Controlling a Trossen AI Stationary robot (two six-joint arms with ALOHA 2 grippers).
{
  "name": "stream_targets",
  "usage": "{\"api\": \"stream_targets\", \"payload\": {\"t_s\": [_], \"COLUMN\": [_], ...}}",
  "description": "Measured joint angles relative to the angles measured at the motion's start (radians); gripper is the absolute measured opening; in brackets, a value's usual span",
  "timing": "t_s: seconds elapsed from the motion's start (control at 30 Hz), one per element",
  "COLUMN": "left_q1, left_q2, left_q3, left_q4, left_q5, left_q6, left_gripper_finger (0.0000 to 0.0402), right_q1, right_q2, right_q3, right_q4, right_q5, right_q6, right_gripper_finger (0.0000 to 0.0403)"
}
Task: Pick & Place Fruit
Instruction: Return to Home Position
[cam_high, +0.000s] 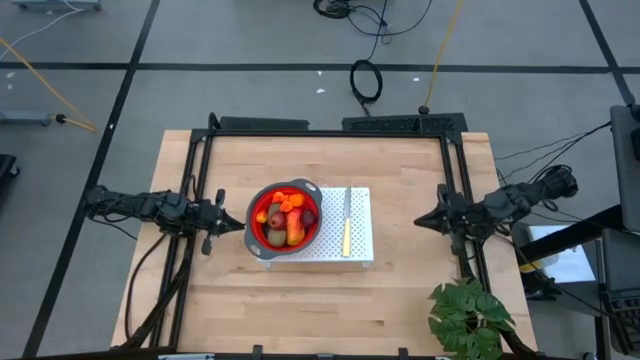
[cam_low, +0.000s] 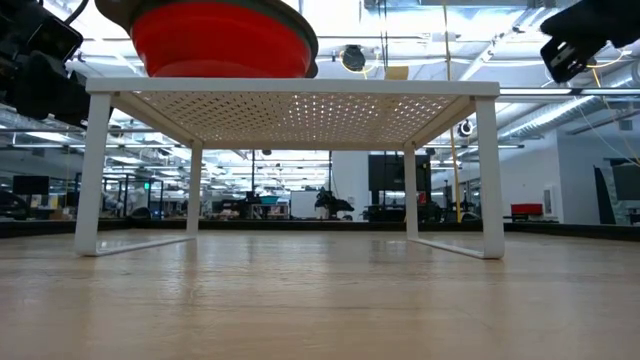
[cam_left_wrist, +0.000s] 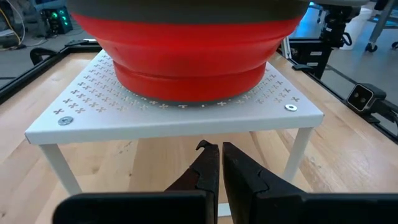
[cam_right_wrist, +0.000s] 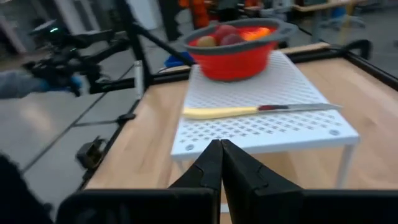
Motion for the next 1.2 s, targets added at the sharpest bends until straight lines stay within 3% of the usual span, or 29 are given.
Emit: {"api": "stream_targets", "payload": {"t_s": [0.1, 0.37, 0.5, 0.77, 1.0, 1.2], "left_q1": [0.0, 0.0, 0.0, 0.0, 0.0, 0.0], "left_q2": [0.0, 0.0, 0.0, 0.0, 0.0, 0.0], "left_q3": [0.0, 0.0, 0.0, 0.0, 0.0, 0.0], "left_q4": [0.0, 0.0, 0.0, 0.0, 0.0, 0.0], "left_q5": [0.0, 0.0, 0.0, 0.002, 0.002, 0.002], "left_q6": [0.0, 0.0, 0.0, -0.004, -0.001, 0.013], "left_gripper_finger": [0.0019, 0.0019, 0.0019, 0.0019, 0.0019, 0.0019], "right_q1": [0.0, 0.0, 0.0, 0.0, -0.009, -0.018], "right_q2": [-0.051, -0.191, -0.231, -0.248, -0.249, -0.249], "right_q3": [-0.004, -0.004, -0.049, -0.211, -0.222, -0.239], "right_q4": [-0.021, -0.094, -0.036, 0.055, 0.053, 0.087], "right_q5": [-0.053, -0.051, -0.088, -0.129, -0.125, -0.134], "right_q6": [-0.046, -0.082, -0.064, -0.088, -0.173, -0.139], "right_gripper_finger": [0.0, 0.0, 0.0, 0.0, 0.0, 0.0]}}
